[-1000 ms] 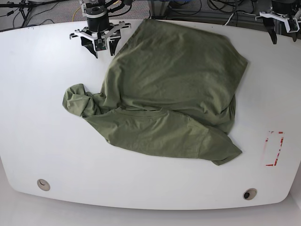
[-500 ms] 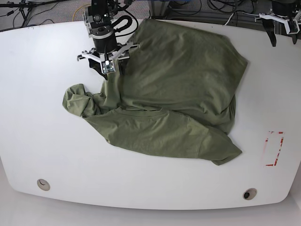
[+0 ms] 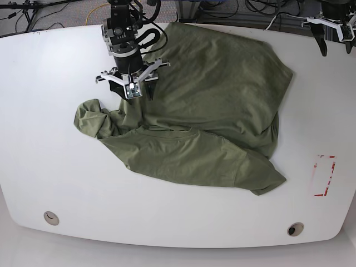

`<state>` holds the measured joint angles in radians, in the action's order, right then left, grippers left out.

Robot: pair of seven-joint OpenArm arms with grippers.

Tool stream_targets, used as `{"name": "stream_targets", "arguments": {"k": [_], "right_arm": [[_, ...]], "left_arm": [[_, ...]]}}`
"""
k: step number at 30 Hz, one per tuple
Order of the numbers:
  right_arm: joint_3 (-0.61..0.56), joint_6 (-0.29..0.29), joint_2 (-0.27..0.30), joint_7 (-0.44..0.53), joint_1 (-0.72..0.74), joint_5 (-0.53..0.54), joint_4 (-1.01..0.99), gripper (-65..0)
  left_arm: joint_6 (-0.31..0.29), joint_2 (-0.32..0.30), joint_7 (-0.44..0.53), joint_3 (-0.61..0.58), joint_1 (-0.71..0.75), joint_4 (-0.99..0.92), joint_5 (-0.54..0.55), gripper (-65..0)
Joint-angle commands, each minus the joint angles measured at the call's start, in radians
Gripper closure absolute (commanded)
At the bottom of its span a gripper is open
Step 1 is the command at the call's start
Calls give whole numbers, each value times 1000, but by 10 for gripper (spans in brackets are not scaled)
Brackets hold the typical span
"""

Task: Fold the T-shirt properly
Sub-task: 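Lower the right gripper onto the bunched green sleeve, then close the right gripper on the sleeve fabric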

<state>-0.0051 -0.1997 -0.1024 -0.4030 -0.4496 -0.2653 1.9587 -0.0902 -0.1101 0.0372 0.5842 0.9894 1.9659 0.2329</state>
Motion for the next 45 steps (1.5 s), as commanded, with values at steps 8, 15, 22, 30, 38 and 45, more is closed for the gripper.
{"name": "stream_targets", "arguments": {"k": [8, 15, 22, 30, 38, 45], "right_arm": [[-97, -3, 14, -34, 81, 16, -68, -307], [-144, 4, 5, -52, 180, 29, -159, -301], [-150, 5, 0, -59, 251, 57, -175, -302], [-113, -9, 6, -52, 339, 60, -139, -305], [-105, -8, 21, -64, 380, 61, -132, -307], [-43, -11, 25, -52, 426, 61, -163, -308]], "left_arm": [[-12, -15, 18, 4, 11, 0, 1, -413], [0, -7, 25, 8, 3, 3, -3, -415], [3, -7, 29, 9, -5, 5, -4, -416], [-5, -12, 26, 14, -6, 6, -6, -421], [-5, -10, 25, 14, -8, 2, -8, -420], [-7, -11, 22, 16, -5, 1, -8, -420]]}}
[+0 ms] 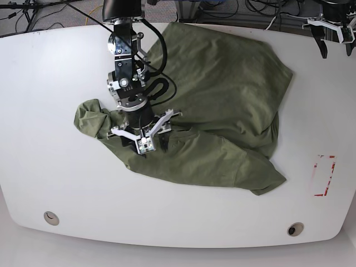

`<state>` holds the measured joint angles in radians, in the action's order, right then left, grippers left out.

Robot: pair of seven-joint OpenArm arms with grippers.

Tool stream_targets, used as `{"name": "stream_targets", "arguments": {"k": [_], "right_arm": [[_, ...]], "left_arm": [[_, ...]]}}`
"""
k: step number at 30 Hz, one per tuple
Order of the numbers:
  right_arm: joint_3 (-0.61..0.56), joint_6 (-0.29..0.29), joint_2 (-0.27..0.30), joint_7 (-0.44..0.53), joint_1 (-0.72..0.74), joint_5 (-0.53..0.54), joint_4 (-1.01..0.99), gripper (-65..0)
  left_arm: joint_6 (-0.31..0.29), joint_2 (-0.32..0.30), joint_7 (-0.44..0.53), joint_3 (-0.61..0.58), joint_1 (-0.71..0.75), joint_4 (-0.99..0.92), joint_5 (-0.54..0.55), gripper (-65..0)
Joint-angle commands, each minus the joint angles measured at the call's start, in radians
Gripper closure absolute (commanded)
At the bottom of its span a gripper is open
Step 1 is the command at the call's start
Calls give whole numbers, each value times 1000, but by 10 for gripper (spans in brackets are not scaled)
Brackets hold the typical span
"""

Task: Fold the T-shirt properly
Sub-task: 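Close the right gripper on the sleeve fabric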

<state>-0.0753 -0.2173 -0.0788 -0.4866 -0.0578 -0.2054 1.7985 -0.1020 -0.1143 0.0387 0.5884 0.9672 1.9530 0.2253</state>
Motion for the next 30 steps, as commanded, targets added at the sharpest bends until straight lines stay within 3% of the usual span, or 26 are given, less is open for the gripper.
{"name": "stream_targets", "arguments": {"k": [1, 8, 16, 30], "right_arm": [[41, 7, 0, 36, 41, 1, -13, -308], [98, 11, 6, 44, 77, 0, -97, -306], [37, 7, 8, 26, 53, 2, -96, -306], [37, 15, 9, 38, 60, 1, -121, -311]], "left_arm": [[5, -7, 20, 12, 18, 15, -1, -421], [3, -9, 19, 9, 12, 15, -4, -420], [1, -10, 21, 6, 0, 18, -4, -421], [-1, -14, 19, 10, -5, 19, -8, -420]]}}
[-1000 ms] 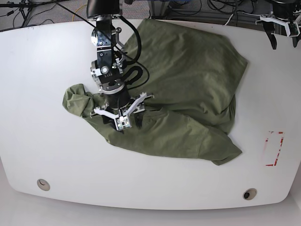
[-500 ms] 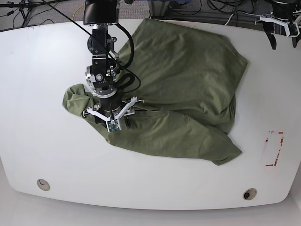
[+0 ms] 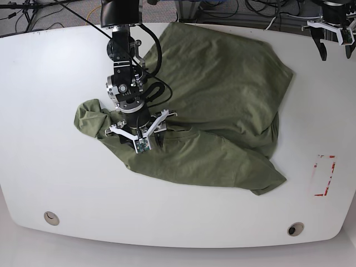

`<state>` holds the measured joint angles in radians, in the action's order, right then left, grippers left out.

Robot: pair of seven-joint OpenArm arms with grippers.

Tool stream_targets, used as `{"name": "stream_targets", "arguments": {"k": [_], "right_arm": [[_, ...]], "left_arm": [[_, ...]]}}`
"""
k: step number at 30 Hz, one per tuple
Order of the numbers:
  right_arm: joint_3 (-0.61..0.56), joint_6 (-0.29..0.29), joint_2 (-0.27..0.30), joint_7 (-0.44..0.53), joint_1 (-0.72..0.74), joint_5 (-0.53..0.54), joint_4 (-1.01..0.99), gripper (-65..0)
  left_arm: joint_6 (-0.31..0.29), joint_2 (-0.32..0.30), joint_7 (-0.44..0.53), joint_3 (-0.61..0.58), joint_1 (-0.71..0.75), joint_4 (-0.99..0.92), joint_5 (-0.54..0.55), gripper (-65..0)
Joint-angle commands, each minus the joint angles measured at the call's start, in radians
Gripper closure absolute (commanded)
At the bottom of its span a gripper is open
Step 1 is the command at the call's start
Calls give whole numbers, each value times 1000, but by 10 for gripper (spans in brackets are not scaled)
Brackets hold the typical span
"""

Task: Fold the T-shirt properly
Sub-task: 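Close the right gripper on the sleeve fabric, then lift the held sleeve and pull it away from the shirt body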

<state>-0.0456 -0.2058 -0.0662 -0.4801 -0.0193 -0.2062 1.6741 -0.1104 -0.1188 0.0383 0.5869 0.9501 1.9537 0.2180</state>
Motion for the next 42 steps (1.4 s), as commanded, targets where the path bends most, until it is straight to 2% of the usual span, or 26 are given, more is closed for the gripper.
{"name": "stream_targets", "arguments": {"k": [1, 14, 16, 18, 22, 32, 40, 42], "right_arm": [[12, 3, -3, 31, 22, 2, -5, -311], [130, -3, 3, 32, 47, 5, -133, -291], [143, -4, 3, 34, 47, 6, -134, -274], [199, -18, 0, 36, 46, 5, -124, -175], [232, -24, 0, 33, 46, 3, -123, -149], [328, -46, -4, 17, 36, 3, -74, -204], [378, -110, -22, 19, 23, 5, -1, -227], [394, -133, -33, 15, 17, 13, 37, -251]], "left_arm": [[7, -10, 18, 11, 11, 19, 0, -420], [6, -12, 14, 11, 2, 21, -1, -418], [7, -11, 12, 10, 0, 21, -1, -417], [4, -10, 13, 6, -10, 18, -2, -416], [3, -11, 13, 7, -11, 18, -1, -415], [0, -4, 12, 3, -5, 17, -1, -416], [-9, 9, -22, -6, -25, 23, -1, -411], [-7, 7, -69, -12, -37, 29, 1, -414]]}}
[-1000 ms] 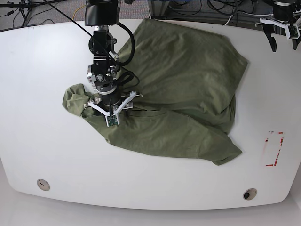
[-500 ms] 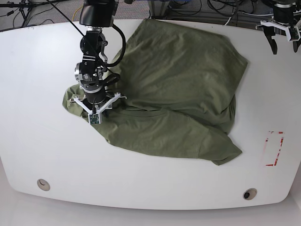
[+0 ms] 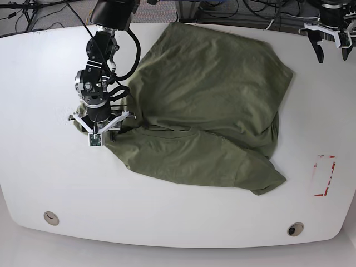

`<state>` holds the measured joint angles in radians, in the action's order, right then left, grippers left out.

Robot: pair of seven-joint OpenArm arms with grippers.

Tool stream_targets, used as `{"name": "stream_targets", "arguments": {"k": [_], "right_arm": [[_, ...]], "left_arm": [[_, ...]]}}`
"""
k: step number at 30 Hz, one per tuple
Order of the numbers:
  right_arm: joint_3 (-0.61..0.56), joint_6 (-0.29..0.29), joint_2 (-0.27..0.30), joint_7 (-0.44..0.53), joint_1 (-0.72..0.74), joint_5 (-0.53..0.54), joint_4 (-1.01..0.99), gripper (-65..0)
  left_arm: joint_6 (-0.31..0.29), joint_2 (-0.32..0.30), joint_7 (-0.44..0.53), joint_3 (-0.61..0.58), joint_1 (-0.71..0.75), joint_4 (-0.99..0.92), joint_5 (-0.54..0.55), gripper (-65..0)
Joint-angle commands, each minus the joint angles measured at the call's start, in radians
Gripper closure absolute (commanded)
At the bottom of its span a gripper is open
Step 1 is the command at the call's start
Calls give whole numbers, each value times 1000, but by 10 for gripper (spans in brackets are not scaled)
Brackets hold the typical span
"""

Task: Fold the T-shirt properly
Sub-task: 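Lift the held sleeve and pull it away from the shirt body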

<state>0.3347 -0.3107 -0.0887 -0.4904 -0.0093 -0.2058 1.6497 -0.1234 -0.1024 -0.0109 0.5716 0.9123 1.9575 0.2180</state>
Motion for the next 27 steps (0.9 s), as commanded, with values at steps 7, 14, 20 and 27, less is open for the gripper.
{"name": "stream_targets", "arguments": {"k": [7, 14, 20, 27], "right_arm": [[3, -47, -16, 21, -15, 15, 69, -350], [-63, -40, 12, 12, -71, 17, 54, -355], [-62, -55, 21, 18, -92, 24, 54, -359], [-78, -84, 12, 21, -150, 34, 110, -376]], "left_arm": [[-10, -11, -102, -12, -23, 32, 4, -406], [-15, -12, -138, -15, -63, 28, 6, -399], [-11, -13, -171, -27, -114, 24, 14, -402], [-7, -13, -239, -22, -246, 19, 18, -408]]}}
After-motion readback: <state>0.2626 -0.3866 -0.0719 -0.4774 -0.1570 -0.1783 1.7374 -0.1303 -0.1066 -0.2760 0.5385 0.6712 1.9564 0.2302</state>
